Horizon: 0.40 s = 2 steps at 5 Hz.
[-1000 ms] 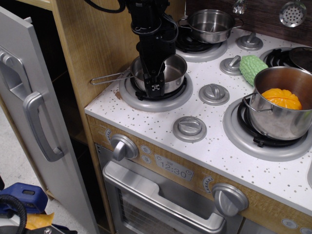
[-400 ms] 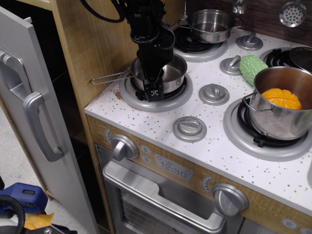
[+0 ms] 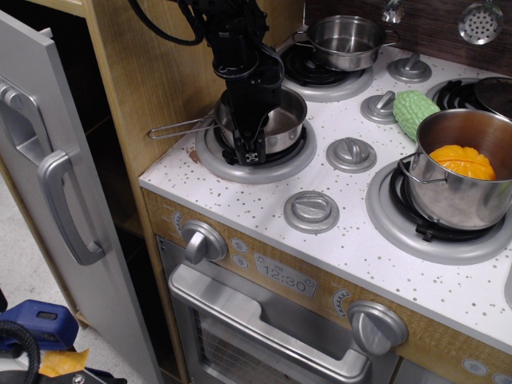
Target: Pick up pan from stove
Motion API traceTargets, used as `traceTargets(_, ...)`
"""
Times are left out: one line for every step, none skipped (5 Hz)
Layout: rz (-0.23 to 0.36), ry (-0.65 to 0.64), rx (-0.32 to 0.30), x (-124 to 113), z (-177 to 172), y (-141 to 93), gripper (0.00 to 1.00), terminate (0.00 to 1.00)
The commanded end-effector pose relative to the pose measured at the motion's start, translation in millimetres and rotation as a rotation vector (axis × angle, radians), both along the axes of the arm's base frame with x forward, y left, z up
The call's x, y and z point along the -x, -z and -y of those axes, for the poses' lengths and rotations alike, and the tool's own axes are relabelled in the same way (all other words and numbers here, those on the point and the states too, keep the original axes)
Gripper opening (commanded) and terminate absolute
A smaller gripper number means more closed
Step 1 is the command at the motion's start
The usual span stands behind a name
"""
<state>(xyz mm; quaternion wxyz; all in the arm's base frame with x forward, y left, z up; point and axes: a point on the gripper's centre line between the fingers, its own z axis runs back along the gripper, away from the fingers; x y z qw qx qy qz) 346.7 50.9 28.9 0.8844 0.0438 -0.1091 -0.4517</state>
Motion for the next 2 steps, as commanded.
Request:
traceTargets(0.043, 0.006, -0.022, -2.8, -4.3, -15.2, 0.0, 0.0)
traceTargets(0.056, 0.012, -0.037, -3.0, -4.1, -23.9, 0.0, 0.0)
